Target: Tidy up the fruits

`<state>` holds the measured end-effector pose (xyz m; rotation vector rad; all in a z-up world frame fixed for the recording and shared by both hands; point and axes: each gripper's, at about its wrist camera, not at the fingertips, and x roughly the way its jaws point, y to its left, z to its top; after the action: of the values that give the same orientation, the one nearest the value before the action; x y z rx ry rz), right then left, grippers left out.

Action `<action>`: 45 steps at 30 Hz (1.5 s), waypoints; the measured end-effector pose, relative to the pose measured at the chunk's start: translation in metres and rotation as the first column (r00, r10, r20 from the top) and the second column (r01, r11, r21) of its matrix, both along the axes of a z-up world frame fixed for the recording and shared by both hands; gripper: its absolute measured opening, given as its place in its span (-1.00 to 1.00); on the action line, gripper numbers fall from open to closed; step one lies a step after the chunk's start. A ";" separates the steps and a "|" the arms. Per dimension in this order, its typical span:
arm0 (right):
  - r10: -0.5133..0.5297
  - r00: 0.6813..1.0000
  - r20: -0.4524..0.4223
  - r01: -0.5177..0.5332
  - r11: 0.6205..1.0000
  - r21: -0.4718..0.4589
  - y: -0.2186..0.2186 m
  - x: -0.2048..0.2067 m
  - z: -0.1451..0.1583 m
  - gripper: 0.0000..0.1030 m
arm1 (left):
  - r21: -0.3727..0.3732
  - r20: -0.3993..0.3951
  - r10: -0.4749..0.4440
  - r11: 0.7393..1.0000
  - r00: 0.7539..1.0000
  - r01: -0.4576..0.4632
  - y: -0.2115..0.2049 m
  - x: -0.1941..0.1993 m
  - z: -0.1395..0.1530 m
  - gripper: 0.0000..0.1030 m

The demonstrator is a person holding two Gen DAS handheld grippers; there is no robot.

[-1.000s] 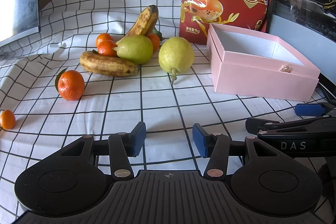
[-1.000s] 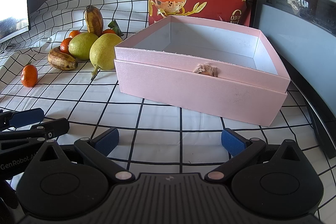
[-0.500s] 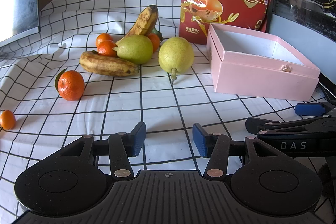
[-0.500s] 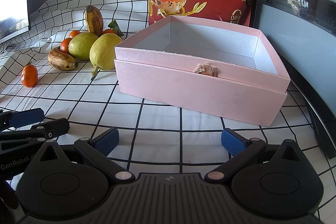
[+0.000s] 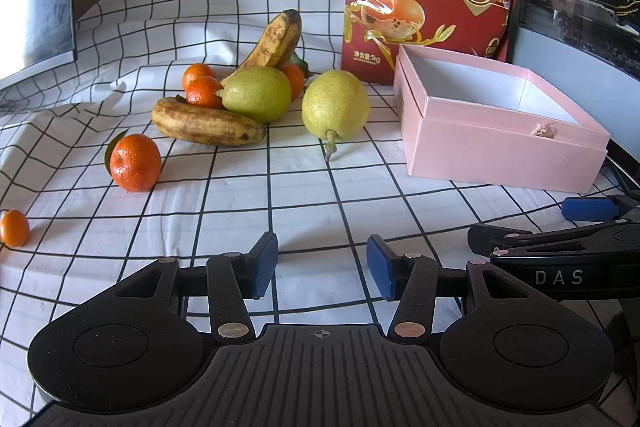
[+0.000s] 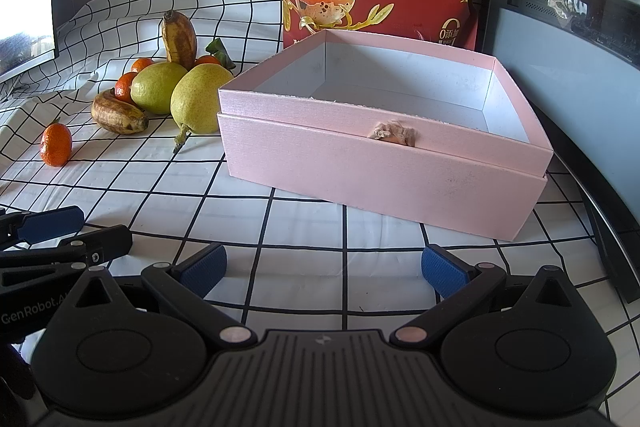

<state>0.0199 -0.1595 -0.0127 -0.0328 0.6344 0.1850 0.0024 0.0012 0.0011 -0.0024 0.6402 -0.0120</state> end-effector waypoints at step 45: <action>0.210 0.965 -0.156 -0.225 0.970 -0.087 0.066 0.028 0.045 0.95 | -0.173 -0.232 0.267 0.935 0.936 -0.309 0.164 -0.022 0.067 -0.29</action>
<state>0.0481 -0.0932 0.0319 -0.1921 0.7866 0.3698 -0.0192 0.1653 0.0685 -0.3036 0.8380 0.2103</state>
